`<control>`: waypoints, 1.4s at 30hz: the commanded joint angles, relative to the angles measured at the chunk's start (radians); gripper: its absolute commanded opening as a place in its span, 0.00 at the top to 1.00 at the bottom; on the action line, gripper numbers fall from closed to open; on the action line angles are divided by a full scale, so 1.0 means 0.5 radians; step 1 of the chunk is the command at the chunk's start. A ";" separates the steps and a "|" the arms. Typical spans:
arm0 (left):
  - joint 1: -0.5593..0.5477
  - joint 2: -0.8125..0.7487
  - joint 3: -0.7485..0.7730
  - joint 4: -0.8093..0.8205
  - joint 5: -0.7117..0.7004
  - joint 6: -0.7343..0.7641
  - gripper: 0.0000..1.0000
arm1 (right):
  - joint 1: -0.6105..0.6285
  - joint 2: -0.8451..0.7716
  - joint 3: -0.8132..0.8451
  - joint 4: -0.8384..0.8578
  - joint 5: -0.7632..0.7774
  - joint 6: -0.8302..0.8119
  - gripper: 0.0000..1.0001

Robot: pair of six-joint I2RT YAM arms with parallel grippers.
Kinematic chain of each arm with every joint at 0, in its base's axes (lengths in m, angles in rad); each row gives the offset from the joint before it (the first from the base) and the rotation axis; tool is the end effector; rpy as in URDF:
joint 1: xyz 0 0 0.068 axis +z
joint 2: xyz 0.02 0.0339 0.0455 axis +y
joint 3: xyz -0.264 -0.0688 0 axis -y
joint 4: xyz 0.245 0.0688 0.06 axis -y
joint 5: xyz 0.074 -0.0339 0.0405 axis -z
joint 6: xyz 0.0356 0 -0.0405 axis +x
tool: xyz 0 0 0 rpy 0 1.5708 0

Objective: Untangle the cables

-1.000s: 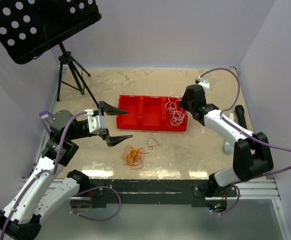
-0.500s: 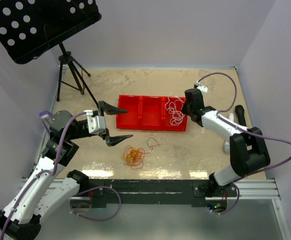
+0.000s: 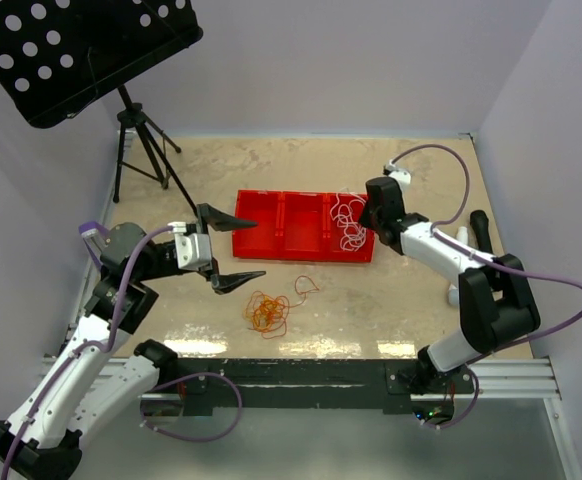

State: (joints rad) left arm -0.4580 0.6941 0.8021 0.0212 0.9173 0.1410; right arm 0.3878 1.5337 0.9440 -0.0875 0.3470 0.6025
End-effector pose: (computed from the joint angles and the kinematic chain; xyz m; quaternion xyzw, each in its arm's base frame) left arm 0.1212 -0.0912 0.3808 0.4924 0.4673 -0.3949 0.6191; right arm 0.3110 0.1139 0.2236 0.1693 0.8752 0.0652 0.4485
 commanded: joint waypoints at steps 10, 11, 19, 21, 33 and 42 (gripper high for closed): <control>0.008 -0.026 0.007 -0.009 0.019 0.046 0.08 | 0.126 0.295 0.088 0.240 -0.034 0.071 0.87; 0.008 -0.029 0.004 -0.018 0.022 0.055 0.08 | 0.136 0.313 0.103 0.236 -0.025 0.077 0.86; 0.008 -0.017 -0.039 -0.124 -0.009 0.163 0.01 | 0.182 0.194 0.143 0.178 0.067 0.080 0.37; 0.008 -0.011 -0.058 -0.201 -0.018 0.279 0.00 | 0.194 0.130 0.161 0.099 0.067 0.077 0.34; 0.008 0.069 -0.367 -0.588 -0.055 1.028 0.06 | 0.408 -0.441 0.100 -0.086 0.009 -0.011 0.36; -0.007 0.216 -0.530 -0.708 0.138 1.301 0.54 | 0.816 -0.837 -0.286 0.068 -0.111 -0.088 0.39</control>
State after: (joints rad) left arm -0.4583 0.7830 0.5594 -0.3027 0.9089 0.6621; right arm 0.7494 1.1755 0.8661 -0.0856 0.3214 0.5835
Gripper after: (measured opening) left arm 0.561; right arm 0.611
